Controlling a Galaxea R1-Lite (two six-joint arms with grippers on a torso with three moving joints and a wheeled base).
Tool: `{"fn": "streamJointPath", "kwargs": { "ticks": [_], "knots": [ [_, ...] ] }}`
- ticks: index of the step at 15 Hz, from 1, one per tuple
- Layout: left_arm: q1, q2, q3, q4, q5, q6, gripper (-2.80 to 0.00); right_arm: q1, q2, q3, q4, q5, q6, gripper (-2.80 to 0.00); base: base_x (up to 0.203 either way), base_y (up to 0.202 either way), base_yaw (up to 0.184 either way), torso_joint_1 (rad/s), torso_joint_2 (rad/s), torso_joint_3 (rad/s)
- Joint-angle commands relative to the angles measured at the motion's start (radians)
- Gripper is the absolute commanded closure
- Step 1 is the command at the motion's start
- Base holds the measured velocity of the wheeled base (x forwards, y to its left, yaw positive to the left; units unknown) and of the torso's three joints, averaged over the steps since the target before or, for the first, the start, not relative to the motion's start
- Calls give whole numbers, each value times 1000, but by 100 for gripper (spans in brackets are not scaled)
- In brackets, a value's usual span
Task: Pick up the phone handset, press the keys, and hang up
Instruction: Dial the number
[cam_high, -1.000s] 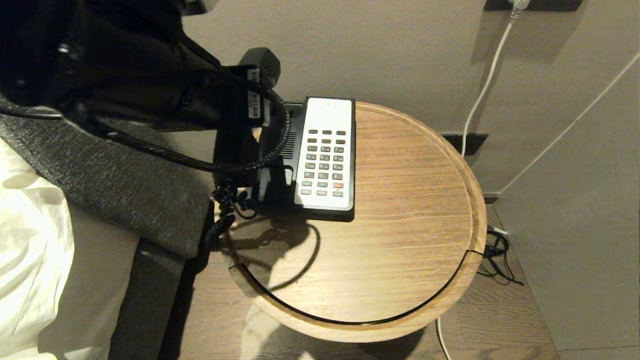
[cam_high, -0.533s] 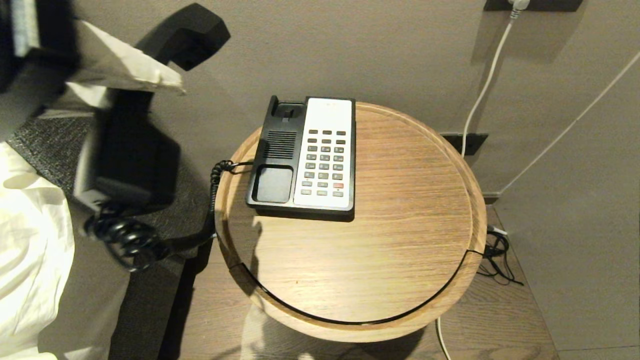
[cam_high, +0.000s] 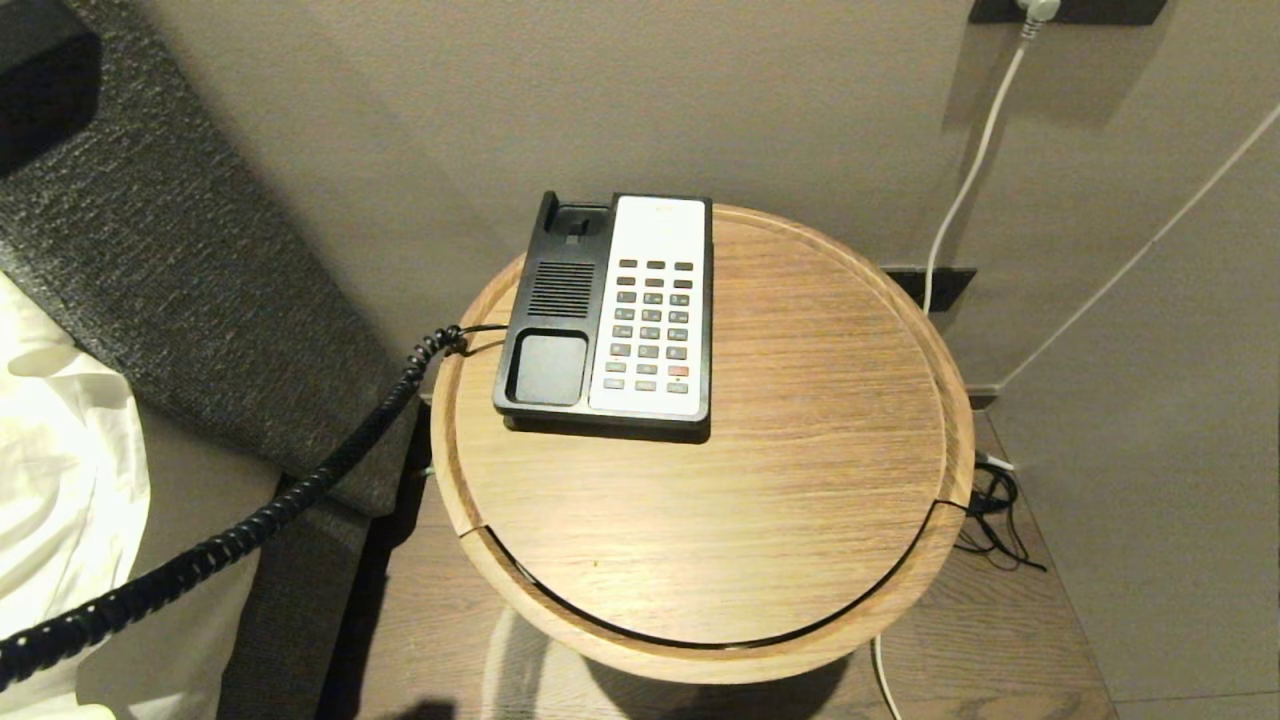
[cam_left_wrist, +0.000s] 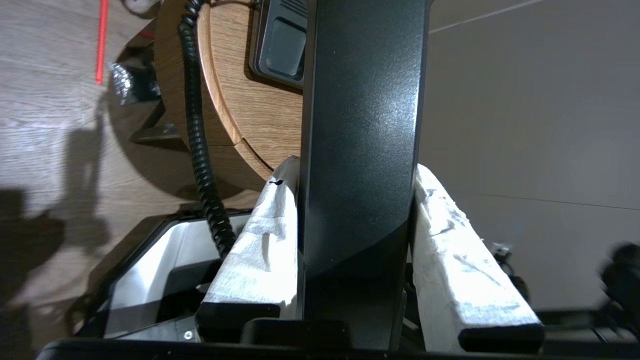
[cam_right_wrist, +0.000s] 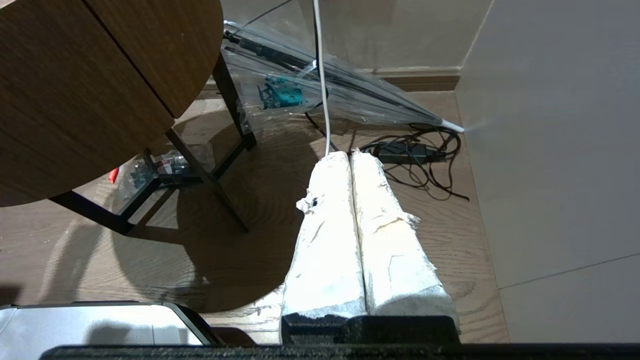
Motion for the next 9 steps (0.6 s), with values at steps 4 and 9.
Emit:
{"fn": "streamJointPath", "kwargs": {
  "ticks": [4, 9],
  "knots": [
    [0, -46, 2, 0, -2, -7, 0, 1, -3, 0, 0, 0, -1, 0, 0, 0, 0, 0, 0, 0],
    [1, -60, 2, 4, -2, -7, 0, 1, -3, 0, 0, 0, -11, 0, 0, 0, 0, 0, 0, 0]
  ]
}}
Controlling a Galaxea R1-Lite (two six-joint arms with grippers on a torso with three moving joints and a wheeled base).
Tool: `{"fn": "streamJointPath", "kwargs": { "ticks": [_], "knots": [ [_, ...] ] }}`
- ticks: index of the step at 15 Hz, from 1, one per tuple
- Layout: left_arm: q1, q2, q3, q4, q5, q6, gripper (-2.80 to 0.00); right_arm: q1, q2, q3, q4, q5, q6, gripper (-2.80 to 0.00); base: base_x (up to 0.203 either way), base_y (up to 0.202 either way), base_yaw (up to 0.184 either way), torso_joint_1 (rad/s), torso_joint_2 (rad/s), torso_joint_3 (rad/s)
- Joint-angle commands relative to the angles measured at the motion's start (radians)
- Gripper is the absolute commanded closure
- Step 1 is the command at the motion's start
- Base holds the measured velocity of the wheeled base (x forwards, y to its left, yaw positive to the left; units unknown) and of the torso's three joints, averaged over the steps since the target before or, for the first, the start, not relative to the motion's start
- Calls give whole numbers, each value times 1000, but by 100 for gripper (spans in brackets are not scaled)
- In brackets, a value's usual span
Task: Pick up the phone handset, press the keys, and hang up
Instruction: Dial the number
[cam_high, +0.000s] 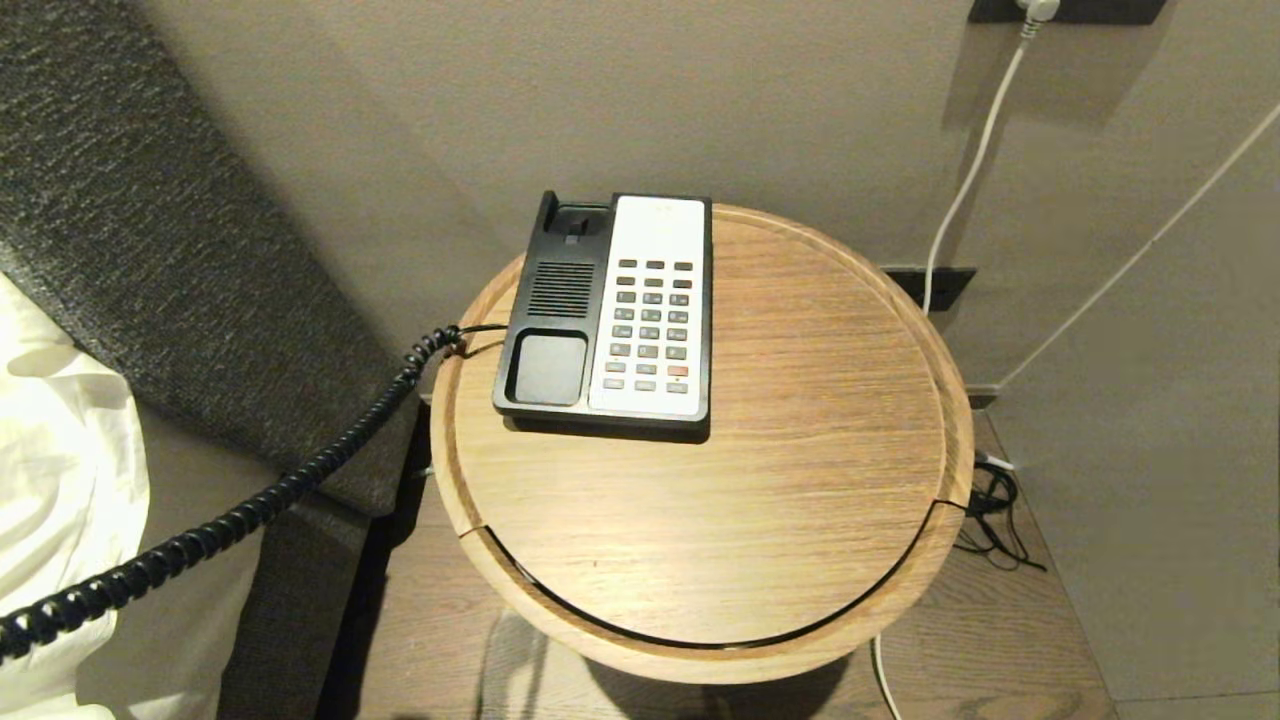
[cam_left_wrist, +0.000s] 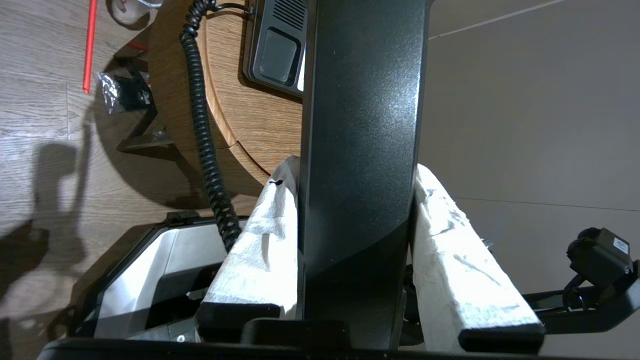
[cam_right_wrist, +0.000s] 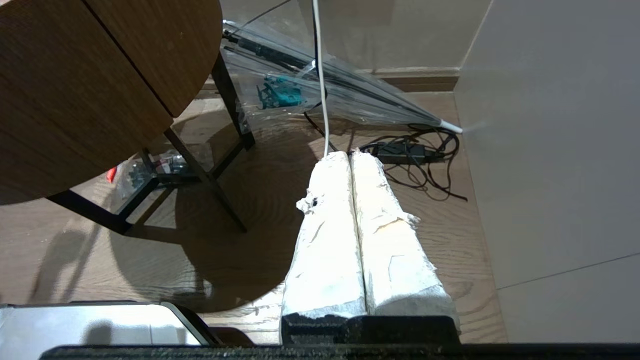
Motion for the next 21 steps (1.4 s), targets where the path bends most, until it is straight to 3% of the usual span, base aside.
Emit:
{"fn": "streamJointPath", "kwargs": {
  "ticks": [1, 4, 5, 9, 12, 17, 21],
  "knots": [
    [1, -5, 1, 7, 2, -6, 0, 1, -3, 0, 0, -1, 9, 0, 0, 0, 0, 0, 0, 0],
    [7, -19, 4, 11, 0, -18, 0, 0, -3, -76, 30, 1, 48, 0, 0, 0, 0, 0, 0, 0],
    [7, -19, 1, 13, 0, -19, 0, 0, -3, -165, 100, 10, 67, 0, 0, 0, 0, 0, 0, 0],
    [7, -21, -6, 21, 0, -19, 0, 0, -3, -727, 537, 123, 113, 0, 0, 0, 0, 0, 0, 0],
    [7, -21, -9, 24, 2, -18, 0, -1, 65, -917, 566, 189, 149, 0, 0, 0, 0, 0, 0, 0],
    [7, -6, -6, 18, -11, -14, 0, -2, 657, -1304, 510, 227, 293, 0, 0, 0, 0, 0, 0, 0],
    [6, 11, -6, 13, -19, -8, 0, 18, 1026, -1343, 541, 414, 311, 0, 0, 0, 0, 0, 0, 0]
  ]
}}
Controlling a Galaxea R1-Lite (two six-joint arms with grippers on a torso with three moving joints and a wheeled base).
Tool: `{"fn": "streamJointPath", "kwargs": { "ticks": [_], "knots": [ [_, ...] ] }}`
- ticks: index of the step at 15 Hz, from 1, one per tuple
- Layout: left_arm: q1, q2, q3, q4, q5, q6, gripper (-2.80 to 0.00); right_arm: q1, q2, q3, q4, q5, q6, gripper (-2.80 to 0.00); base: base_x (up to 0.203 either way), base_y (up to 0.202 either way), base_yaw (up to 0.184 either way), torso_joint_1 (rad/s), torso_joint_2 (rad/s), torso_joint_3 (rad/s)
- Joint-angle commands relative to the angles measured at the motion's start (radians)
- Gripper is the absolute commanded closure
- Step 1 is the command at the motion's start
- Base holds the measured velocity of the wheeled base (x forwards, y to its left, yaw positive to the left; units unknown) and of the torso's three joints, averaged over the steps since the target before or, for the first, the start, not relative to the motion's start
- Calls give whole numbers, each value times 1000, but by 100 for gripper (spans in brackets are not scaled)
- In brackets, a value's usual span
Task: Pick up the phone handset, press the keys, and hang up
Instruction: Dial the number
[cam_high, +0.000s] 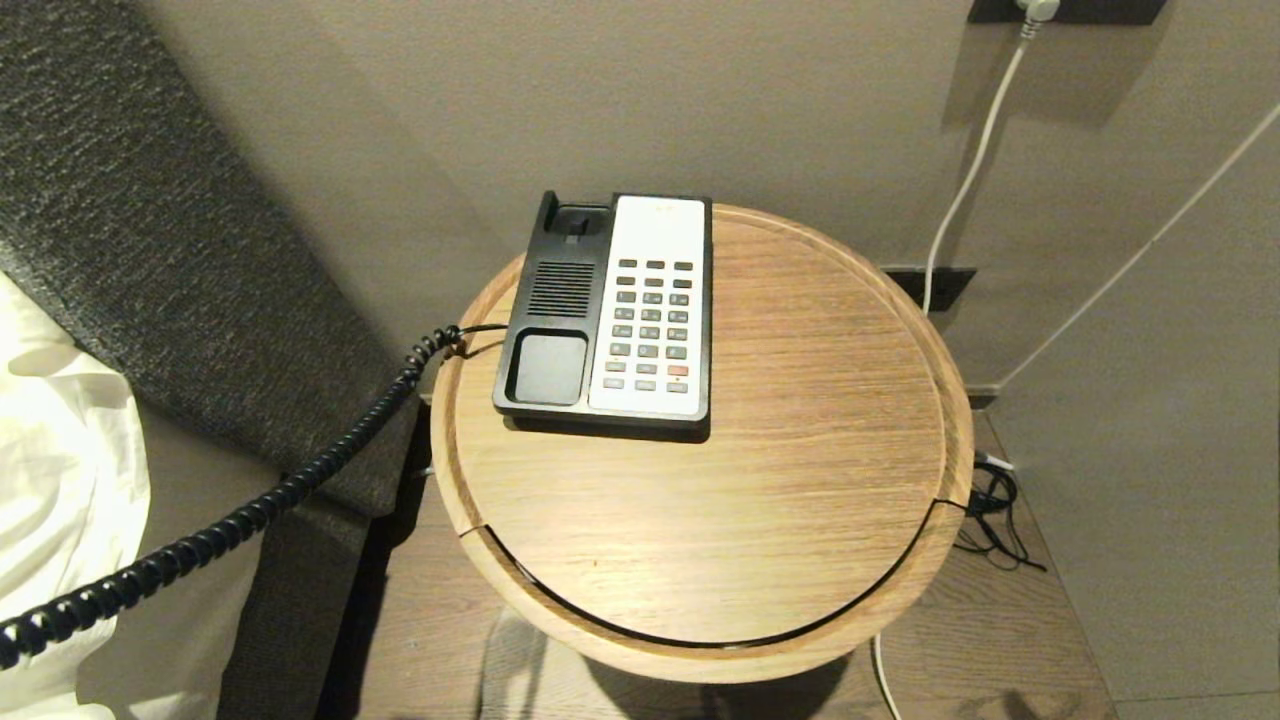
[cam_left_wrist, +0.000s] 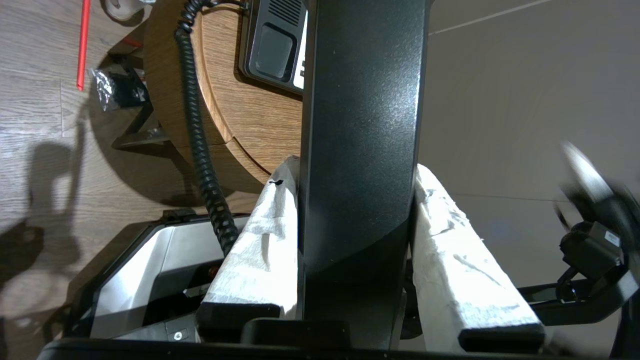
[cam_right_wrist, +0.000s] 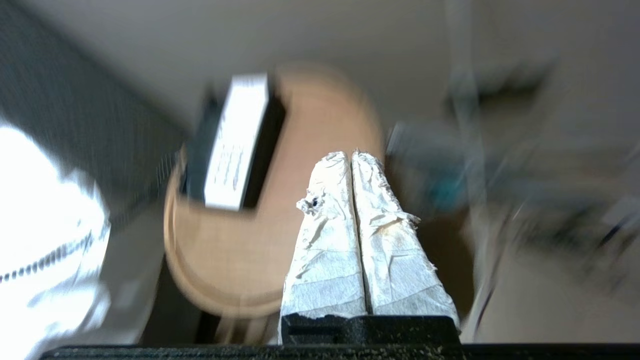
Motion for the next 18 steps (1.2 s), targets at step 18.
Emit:
{"fn": "streamJointPath", "kwargs": {
  "ticks": [18],
  "knots": [
    [-1, 15, 1, 4, -7, -7, 0, 629, 913, -523, 36, -197, 166, 0, 0, 0, 0, 0, 0, 0]
  ]
}}
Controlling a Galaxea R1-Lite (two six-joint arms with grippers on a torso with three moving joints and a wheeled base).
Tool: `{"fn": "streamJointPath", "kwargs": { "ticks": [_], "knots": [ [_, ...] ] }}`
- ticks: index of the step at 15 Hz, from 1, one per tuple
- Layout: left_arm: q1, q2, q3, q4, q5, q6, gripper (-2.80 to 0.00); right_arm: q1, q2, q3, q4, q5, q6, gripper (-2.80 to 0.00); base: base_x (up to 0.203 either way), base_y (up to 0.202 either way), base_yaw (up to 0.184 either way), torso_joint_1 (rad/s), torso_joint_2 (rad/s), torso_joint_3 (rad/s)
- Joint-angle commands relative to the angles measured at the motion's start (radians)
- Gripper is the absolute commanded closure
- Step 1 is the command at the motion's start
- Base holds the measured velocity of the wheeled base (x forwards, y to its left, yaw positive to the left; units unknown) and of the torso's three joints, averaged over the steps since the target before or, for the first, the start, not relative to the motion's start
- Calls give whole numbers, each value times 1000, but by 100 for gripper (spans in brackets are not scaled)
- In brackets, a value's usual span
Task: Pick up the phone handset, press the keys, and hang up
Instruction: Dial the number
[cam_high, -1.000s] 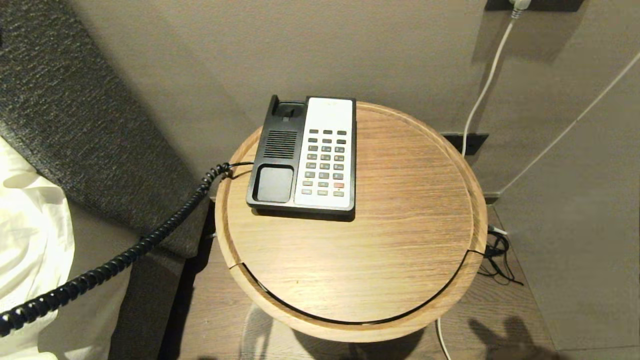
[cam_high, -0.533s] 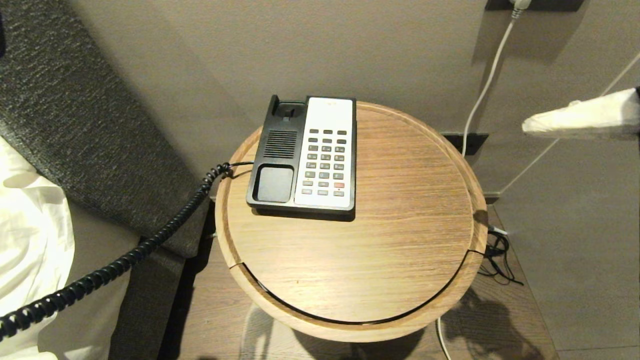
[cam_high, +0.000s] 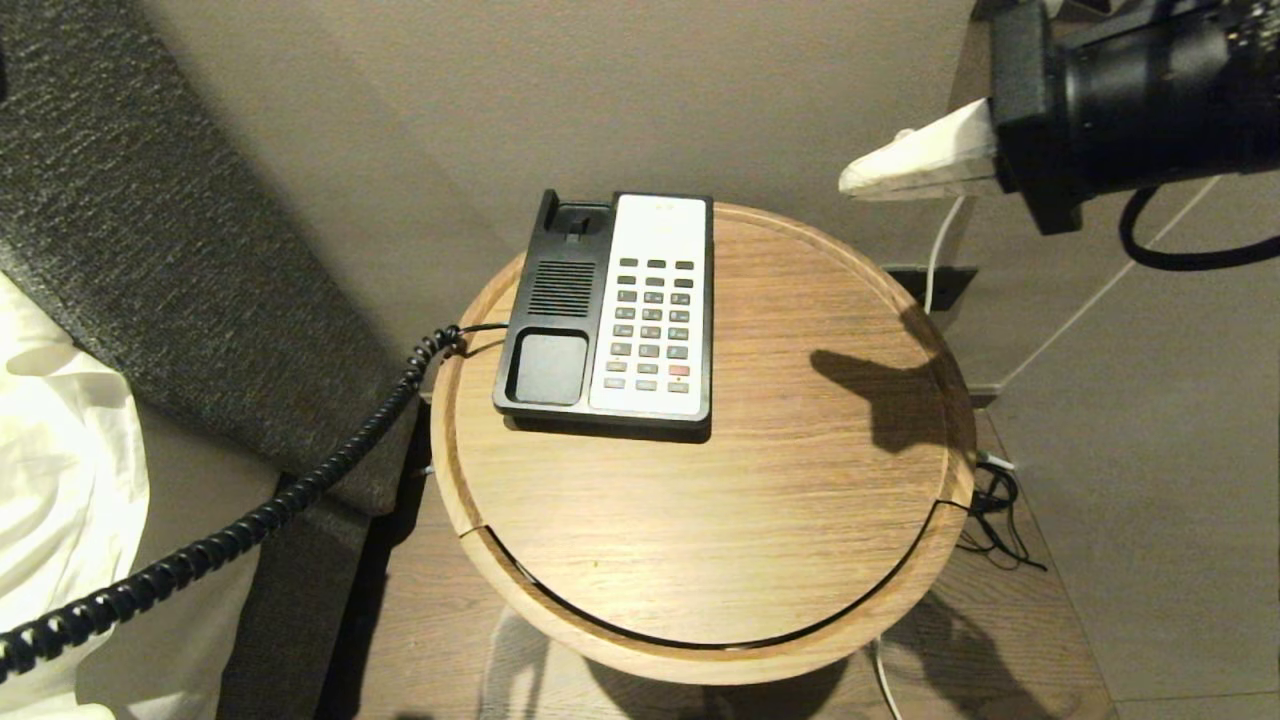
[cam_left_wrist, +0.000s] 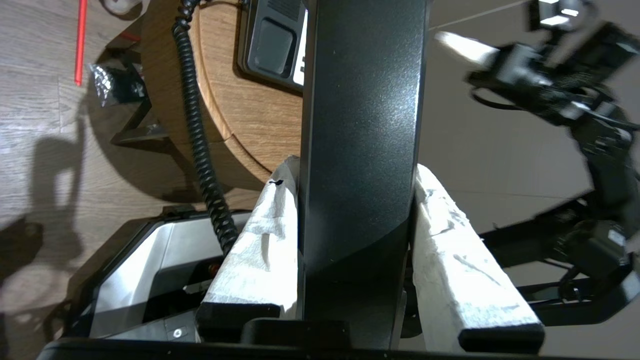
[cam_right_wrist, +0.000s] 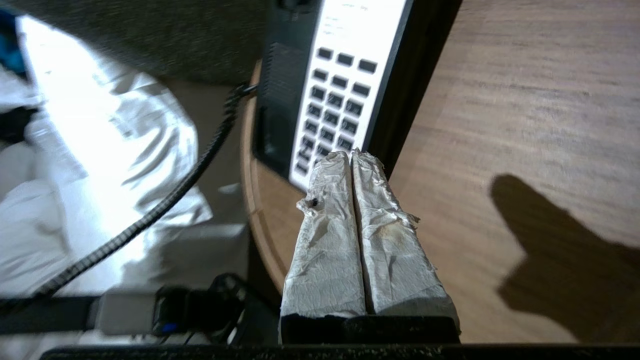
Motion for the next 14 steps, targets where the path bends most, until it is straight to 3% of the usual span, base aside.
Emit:
{"fn": "streamJointPath", "kwargs": {
  "ticks": [1, 5, 8, 11, 14],
  "knots": [
    [1, 4, -3, 6, 2, -5, 0, 40, 119, -59, 3, -69, 17, 0, 0, 0, 0, 0, 0, 0],
    [1, -9, 6, 8, 0, -7, 0, 137, 188, -117, 1, -89, 109, 0, 0, 0, 0, 0, 0, 0],
    [1, -24, 26, 6, 0, -9, 0, 159, 212, -118, 2, -94, 110, 0, 0, 0, 0, 0, 0, 0],
    [1, -27, 30, 6, 1, -11, 0, 160, 258, -118, -26, -170, 105, 0, 0, 0, 0, 0, 0, 0],
    [1, -27, 29, 5, 2, -9, 0, 159, 289, -121, -79, -192, 104, 0, 0, 0, 0, 0, 0, 0]
  ]
}}
